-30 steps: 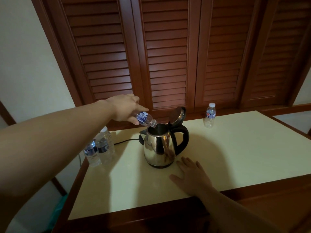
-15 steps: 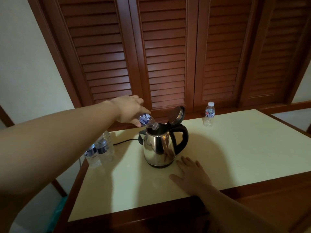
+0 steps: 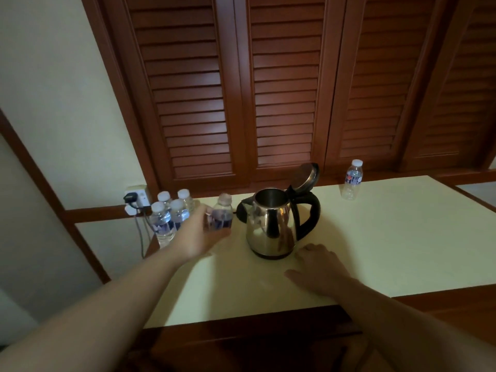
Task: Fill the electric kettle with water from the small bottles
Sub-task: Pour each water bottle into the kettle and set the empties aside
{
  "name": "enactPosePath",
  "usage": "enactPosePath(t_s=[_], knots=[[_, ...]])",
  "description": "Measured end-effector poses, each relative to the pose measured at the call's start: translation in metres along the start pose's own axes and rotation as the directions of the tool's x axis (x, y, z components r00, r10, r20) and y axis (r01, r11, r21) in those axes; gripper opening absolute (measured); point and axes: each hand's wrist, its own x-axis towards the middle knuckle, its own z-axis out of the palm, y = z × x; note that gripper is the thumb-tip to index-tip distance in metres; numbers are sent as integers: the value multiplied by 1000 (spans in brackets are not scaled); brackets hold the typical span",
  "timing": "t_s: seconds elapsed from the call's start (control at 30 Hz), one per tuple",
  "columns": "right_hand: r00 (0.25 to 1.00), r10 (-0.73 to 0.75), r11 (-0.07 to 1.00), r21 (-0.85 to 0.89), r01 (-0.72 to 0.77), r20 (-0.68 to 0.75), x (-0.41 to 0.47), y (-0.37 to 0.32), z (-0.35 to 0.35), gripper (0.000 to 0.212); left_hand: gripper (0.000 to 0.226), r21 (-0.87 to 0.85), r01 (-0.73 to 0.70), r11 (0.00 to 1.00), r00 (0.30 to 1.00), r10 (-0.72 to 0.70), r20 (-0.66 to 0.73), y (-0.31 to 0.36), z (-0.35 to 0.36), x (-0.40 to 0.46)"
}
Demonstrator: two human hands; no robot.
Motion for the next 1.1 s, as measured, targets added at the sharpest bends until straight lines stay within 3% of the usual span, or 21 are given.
enactPosePath(t_s=[0.13, 0.2, 0.3, 0.4, 0.53, 0.6, 0.73, 1.1], knots=[[993, -122, 980, 159, 121, -7, -6, -35, -10, 29, 45, -16, 11, 1000, 1000, -11, -6, -31, 21, -25], [980, -194, 966, 183, 181, 51, -10, -54, -11, 31, 45, -30, 17, 999, 1000, -17, 12, -37, 23, -32], [956, -262, 964, 80, 253, 131, -8, -70, -9, 32, 47, -24, -15, 1000, 998, 16, 57, -42, 22, -37], [952, -293, 950, 139, 279, 94, -4, -71, -5, 25, 48, 0, -59, 998, 994, 59, 89, -45, 19, -37], [959, -181, 820, 505, 271, -220, -3, -68, -15, 15, 53, 54, -122, 991, 980, 112, 162, -45, 14, -35], [952, -74, 757, 604, 248, -298, -3, -71, -28, 10, 55, 77, -152, 985, 971, 134, 198, -45, 15, -32], [960, -76, 706, 665, 244, -271, -5, -73, -47, 28, 56, 68, -215, 974, 948, 192, 254, -40, 21, -26], [975, -62, 611, 764, 208, -216, -30, -56, -63, 26, 52, -39, -353, 935, 868, 343, 359, -24, 35, -9]])
